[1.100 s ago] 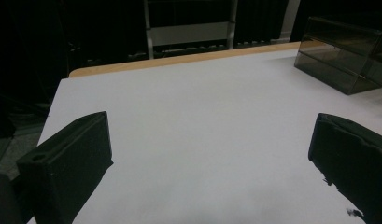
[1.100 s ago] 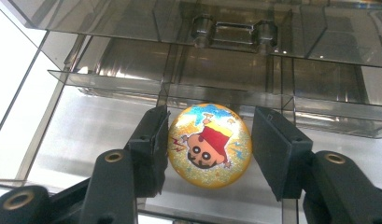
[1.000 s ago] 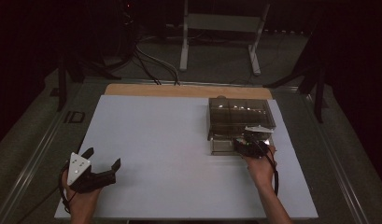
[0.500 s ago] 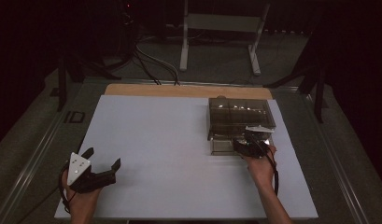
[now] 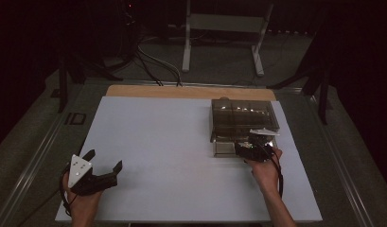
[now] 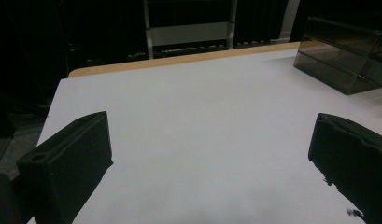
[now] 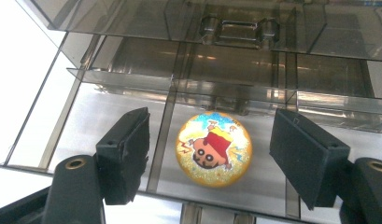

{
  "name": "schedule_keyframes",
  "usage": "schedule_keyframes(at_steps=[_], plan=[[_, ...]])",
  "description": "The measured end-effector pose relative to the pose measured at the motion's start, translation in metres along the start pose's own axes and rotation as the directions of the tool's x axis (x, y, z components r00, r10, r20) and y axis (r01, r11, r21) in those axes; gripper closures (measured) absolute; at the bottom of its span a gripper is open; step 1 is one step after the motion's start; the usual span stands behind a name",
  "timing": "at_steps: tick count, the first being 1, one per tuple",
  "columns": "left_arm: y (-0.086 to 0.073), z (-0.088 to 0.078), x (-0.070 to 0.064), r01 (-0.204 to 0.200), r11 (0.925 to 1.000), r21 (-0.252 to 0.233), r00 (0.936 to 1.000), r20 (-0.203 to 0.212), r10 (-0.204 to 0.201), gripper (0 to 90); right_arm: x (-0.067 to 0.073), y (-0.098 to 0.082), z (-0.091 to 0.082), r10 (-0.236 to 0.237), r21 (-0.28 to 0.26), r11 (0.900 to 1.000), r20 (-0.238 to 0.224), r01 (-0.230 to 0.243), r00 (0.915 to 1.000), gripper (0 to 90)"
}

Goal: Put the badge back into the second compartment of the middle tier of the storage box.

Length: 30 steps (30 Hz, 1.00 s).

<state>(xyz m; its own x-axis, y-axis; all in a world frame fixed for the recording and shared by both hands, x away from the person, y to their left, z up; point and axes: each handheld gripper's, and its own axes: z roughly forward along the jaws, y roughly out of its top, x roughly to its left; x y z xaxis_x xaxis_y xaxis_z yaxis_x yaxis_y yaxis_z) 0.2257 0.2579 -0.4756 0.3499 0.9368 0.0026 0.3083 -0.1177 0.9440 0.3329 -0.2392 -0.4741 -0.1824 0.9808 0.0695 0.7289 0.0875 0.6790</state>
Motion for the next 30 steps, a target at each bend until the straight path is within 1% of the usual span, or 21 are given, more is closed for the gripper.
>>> schedule_keyframes(at_steps=[6, 9, 15, 18, 19, 20, 26, 30], plan=[[0.000, 0.000, 0.000, 0.002, 1.0000, -0.001, 1.0000, 0.000, -0.002, 1.0, -0.002, 0.000, -0.002, 0.000, -0.002, 1.000, 0.004, 0.000, 1.0000, 25.3], [0.000, 0.000, 0.000, 0.001, 1.0000, -0.001, 1.0000, 0.000, -0.001, 0.9, -0.004, 0.000, -0.004, 0.003, -0.010, 1.000, 0.019, -0.003, 0.9998, 22.0], [0.000, 0.001, 0.000, 0.001, 1.0000, 0.001, 1.0000, 0.001, -0.001, 1.0, -0.006, 0.000, -0.007, 0.010, -0.017, 1.000, 0.030, -0.009, 0.9995, 14.0], [0.000, 0.001, 0.000, 0.003, 1.0000, 0.000, 1.0000, 0.001, -0.003, 0.9, -0.007, 0.000, -0.008, 0.006, -0.020, 1.000, 0.057, -0.005, 0.9983, 6.7], [0.000, 0.001, 0.000, 0.003, 1.0000, 0.001, 1.0000, 0.001, -0.003, 1.0, -0.007, 0.000, -0.008, 0.005, -0.021, 1.000, 0.058, -0.004, 0.9983, 3.9], [0.000, 0.001, -0.001, 0.003, 1.0000, 0.001, 1.0000, 0.001, -0.003, 1.0, -0.008, 0.000, -0.008, 0.003, -0.019, 1.000, 0.061, -0.002, 0.9982, 3.1], [0.000, 0.001, 0.000, 0.003, 1.0000, 0.000, 1.0000, 0.001, -0.003, 1.0, -0.008, -0.001, -0.010, -0.008, -0.023, 1.000, 0.054, 0.009, 0.9985, 3.0], [0.000, 0.001, 0.000, 0.001, 1.0000, 0.000, 1.0000, 0.000, -0.001, 1.0, -0.008, -0.001, -0.012, -0.017, -0.039, 0.999, 0.039, 0.018, 0.9991, 3.0]])
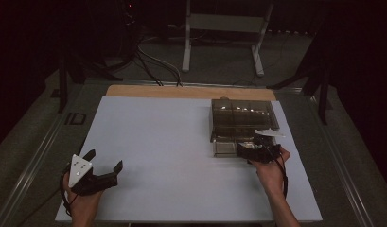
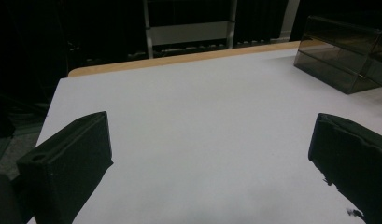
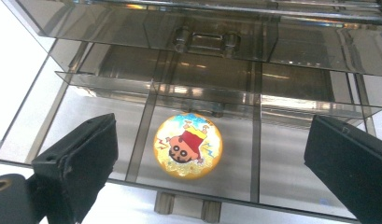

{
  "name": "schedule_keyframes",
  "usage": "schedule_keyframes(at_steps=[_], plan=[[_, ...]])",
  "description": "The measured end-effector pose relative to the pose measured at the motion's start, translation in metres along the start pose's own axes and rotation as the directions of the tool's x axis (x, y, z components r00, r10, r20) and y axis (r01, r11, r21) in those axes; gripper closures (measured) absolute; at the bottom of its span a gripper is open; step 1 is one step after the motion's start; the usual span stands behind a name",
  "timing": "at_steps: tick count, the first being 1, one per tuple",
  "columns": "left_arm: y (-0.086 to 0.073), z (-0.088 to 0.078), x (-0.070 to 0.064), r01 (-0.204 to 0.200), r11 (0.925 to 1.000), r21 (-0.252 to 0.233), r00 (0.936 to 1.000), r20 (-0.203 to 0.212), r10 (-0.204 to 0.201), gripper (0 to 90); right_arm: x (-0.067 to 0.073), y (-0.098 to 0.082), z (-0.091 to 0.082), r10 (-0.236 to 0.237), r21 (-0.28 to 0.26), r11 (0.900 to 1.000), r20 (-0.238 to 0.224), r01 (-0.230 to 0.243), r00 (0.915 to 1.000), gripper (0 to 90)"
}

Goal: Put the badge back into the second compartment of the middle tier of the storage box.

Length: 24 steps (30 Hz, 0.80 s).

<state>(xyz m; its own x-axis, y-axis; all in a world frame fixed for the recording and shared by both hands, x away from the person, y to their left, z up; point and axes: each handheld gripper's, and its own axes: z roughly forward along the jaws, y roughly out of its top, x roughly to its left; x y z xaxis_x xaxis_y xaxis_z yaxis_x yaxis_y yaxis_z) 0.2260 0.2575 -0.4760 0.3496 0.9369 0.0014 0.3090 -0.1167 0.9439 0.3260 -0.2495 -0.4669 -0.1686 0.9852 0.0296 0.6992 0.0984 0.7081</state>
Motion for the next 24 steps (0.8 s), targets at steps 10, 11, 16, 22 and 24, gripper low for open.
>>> schedule_keyframes(at_steps=[10, 11, 16, 22, 24], plan=[[0.0001, -0.0005, 0.0003, 0.000, 1.0000, 0.001, 1.0000, -0.002, 0.000, 1.0, -0.0001, -0.0044, -0.0022, -0.014, -0.005, 1.000, -0.011, 0.013, 0.9998, 2.7], [0.0001, -0.0005, 0.0003, -0.001, 1.0000, 0.001, 1.0000, -0.002, 0.001, 0.9, -0.0001, -0.0049, -0.0025, -0.013, -0.004, 1.000, -0.011, 0.013, 0.9999, 2.3], [0.0001, -0.0005, 0.0000, -0.001, 1.0000, 0.000, 1.0000, -0.002, 0.001, 1.0, -0.0007, -0.0070, -0.0047, -0.013, -0.008, 1.000, -0.009, 0.013, 0.9999, 0.2], [0.0000, -0.0002, -0.0003, -0.001, 1.0000, 0.001, 1.0000, -0.001, 0.001, 1.0, -0.0005, -0.0086, -0.0066, -0.018, -0.006, 1.000, -0.015, 0.018, 0.9997, 0.0], [0.0001, -0.0002, -0.0001, -0.001, 1.0000, 0.001, 1.0000, -0.001, 0.001, 0.9, 0.0001, -0.0097, -0.0068, -0.026, -0.005, 1.000, -0.015, 0.026, 0.9995, 0.0]])
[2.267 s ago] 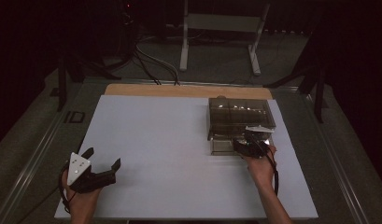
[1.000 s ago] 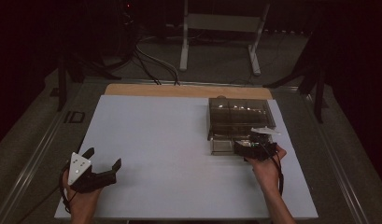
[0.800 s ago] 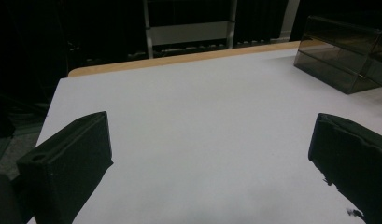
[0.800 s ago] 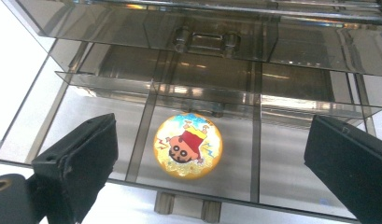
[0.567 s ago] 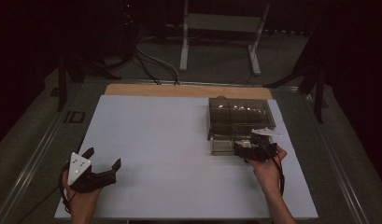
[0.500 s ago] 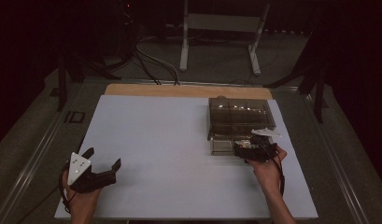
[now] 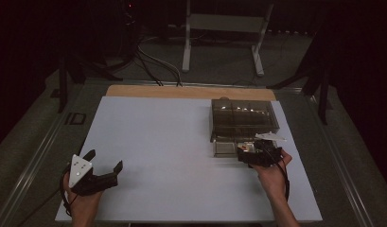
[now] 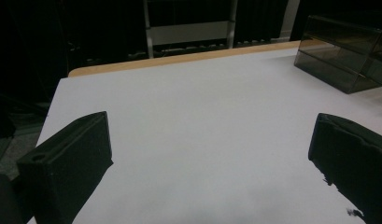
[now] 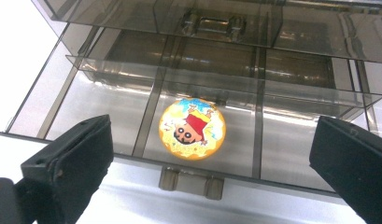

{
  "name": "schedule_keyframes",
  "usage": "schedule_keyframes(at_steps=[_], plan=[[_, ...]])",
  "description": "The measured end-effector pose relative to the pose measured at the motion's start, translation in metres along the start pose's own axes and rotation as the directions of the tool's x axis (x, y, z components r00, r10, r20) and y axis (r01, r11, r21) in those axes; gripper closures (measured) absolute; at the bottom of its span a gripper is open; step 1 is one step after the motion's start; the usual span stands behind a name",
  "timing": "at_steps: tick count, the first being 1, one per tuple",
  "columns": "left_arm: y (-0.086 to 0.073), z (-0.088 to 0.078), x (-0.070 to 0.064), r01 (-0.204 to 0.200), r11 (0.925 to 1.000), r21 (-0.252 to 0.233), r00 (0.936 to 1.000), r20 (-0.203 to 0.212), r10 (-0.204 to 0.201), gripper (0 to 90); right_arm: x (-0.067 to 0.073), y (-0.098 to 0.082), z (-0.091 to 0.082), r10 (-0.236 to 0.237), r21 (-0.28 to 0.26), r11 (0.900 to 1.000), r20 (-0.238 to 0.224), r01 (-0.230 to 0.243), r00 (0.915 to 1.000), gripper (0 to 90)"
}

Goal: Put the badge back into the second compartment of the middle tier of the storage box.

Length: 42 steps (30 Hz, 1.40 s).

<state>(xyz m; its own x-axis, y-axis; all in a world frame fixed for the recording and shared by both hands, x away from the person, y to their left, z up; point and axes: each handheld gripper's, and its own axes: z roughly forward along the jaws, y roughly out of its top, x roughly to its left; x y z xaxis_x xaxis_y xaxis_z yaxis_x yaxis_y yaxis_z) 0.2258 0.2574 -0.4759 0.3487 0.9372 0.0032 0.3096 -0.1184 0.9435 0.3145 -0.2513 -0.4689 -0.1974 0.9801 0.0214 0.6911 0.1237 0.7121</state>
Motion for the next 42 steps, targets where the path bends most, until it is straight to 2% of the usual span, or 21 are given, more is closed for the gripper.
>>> schedule_keyframes(at_steps=[17, 22, 42], plan=[[0.000, 0.000, 0.000, 0.001, 1.0000, 0.000, 1.0000, -0.001, -0.001, 1.0, 0.008, -0.008, -0.003, -0.034, 0.005, 0.999, -0.041, 0.034, 0.9986, 0.0], [0.000, 0.000, 0.000, 0.002, 1.0000, -0.001, 1.0000, -0.001, -0.002, 1.0, 0.008, -0.010, -0.006, -0.049, 0.006, 0.999, -0.038, 0.049, 0.9981, 0.0], [0.000, 0.000, 0.000, 0.004, 1.0000, -0.001, 1.0000, 0.002, -0.004, 0.9, 0.002, -0.022, -0.015, -0.059, -0.001, 0.998, -0.037, 0.059, 0.9976, 0.0]])
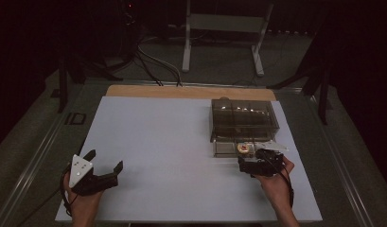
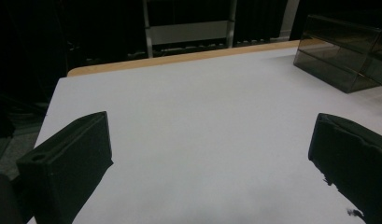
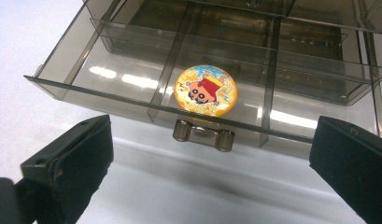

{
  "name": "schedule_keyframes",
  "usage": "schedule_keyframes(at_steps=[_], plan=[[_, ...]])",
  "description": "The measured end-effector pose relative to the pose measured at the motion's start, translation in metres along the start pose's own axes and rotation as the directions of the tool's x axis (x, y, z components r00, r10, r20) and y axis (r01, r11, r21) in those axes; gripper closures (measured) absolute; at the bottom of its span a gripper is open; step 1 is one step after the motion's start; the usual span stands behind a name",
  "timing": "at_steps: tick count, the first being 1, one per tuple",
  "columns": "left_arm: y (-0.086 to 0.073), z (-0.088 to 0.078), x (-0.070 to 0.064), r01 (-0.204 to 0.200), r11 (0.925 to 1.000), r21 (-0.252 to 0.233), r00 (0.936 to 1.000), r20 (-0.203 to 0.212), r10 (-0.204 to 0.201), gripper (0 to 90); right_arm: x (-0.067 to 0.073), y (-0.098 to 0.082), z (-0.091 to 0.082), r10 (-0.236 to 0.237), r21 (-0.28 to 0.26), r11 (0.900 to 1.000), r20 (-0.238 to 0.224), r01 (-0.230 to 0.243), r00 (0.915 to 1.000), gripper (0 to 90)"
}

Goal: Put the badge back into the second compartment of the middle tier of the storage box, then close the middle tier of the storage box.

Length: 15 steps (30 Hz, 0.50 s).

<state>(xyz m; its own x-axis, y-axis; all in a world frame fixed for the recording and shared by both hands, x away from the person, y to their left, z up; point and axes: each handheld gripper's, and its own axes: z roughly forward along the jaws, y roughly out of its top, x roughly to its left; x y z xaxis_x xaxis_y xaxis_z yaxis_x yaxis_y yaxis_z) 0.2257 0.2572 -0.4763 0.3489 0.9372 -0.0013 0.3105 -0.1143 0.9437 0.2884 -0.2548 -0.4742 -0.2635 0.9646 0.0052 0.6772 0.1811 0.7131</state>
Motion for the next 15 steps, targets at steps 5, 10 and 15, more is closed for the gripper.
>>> schedule_keyframes(at_steps=[5, 10, 15], plan=[[0.000, 0.001, -0.001, -0.008, 1.0000, 0.006, 1.0000, 0.003, 0.008, 1.0, -0.002, -0.005, -0.001, 0.005, 0.005, 1.000, -0.002, -0.005, 1.0000, 0.0], [0.001, 0.002, -0.001, -0.006, 1.0000, 0.004, 1.0000, 0.003, 0.006, 0.9, -0.003, -0.009, -0.003, 0.009, -0.001, 1.000, -0.012, -0.009, 0.9999, 0.0], [0.000, 0.000, 0.000, -0.002, 1.0000, -0.001, 1.0000, 0.001, 0.002, 1.0, -0.005, -0.012, -0.006, 0.023, -0.023, 0.999, -0.059, -0.025, 0.9980, 2.1]])
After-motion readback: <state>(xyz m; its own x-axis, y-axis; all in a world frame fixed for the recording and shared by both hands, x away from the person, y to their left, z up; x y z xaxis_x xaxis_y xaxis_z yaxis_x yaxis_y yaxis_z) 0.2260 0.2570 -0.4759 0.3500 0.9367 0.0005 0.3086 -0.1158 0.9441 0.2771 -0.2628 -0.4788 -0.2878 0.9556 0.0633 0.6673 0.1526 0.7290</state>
